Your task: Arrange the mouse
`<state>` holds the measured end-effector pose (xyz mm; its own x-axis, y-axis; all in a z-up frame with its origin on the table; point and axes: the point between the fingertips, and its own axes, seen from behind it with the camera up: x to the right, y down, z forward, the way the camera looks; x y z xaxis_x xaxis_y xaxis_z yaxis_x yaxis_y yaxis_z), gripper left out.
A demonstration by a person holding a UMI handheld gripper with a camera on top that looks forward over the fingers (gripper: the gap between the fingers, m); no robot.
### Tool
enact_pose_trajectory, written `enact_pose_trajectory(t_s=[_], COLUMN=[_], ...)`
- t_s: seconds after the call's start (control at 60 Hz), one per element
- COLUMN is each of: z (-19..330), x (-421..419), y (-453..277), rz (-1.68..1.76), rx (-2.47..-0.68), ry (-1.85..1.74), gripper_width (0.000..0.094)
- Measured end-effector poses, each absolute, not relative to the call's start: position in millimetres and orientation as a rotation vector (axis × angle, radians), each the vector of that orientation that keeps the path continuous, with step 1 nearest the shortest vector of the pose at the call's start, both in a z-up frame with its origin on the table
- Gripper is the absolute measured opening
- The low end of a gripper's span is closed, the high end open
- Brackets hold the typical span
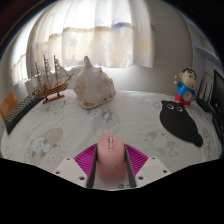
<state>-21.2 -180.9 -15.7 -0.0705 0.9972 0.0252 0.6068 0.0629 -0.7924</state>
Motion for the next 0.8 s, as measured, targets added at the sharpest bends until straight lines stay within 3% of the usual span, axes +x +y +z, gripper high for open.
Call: enact_pose_trajectory(t_s=[0.067,0.133,0.367,0.467,0.583,0.8], z=[-12.6,11.7,163.2,196.7,178.8,54.0], x=[-20.7,-22.5,-65.4,-103.6,-143.8,-165.1], y=[-182.4,-182.5,-117.7,-57.3,20.3,103.4], rz=[0.842,0.928,1.035,1.013,0.928,0.794], rx=[-1.6,-1.623,-1.477,-1.463,-1.52,-1.696], ry=[-1.775,-1.75,-1.661,-1.607,-1.561,-1.621], gripper_width=[0.046,0.0444,0.0432,0.0431,0.0431,0.0427])
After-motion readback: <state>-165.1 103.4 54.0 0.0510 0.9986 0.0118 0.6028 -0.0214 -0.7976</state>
